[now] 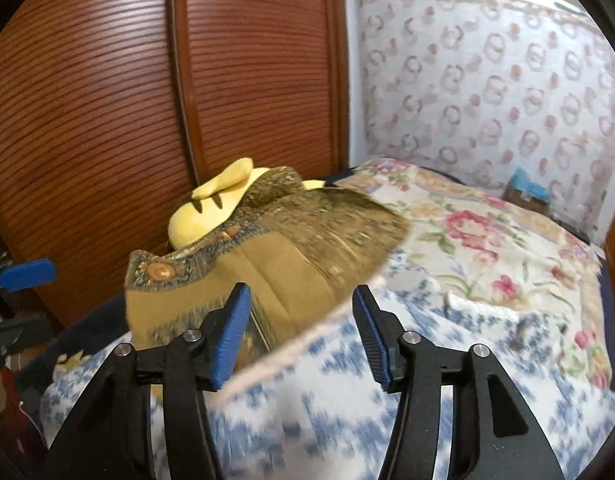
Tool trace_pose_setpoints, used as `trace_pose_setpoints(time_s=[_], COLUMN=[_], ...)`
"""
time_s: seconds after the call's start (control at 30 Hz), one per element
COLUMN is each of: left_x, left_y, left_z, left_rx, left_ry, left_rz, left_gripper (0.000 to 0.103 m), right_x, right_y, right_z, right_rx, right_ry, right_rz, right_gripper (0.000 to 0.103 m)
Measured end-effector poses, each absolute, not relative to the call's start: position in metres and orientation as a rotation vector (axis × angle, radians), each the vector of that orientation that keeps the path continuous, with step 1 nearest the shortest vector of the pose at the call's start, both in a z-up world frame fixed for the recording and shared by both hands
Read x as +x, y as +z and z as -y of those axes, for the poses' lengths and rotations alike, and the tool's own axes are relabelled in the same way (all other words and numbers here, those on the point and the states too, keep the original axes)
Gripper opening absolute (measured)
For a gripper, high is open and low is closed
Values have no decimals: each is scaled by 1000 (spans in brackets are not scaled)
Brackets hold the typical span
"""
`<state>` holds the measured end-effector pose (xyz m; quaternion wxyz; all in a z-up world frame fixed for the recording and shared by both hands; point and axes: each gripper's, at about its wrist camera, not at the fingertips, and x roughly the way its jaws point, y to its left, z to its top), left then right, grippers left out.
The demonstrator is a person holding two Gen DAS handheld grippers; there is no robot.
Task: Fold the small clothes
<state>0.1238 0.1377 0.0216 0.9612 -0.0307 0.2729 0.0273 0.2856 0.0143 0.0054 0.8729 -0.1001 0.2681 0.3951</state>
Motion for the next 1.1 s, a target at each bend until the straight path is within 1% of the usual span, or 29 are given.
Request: trace_pose_setpoints(time_s=[0.53,0.63,1.1], left_x=[107,103,92], left_y=[28,31,52], left_z=[-64,-53,-19], left_rx=[-4,2,-2], left_ry=[-12,-31,-55], left_rz=[-524,-514,-480], left_gripper=[61,61,61], right_x=[180,160,109], right_y=[31,35,55], right_z=[125,151,223], right_rx=[-110,-84,-24], right_ry=[642,577,425], right_rz=[-475,-448,-401], right_gripper=[86,88,88])
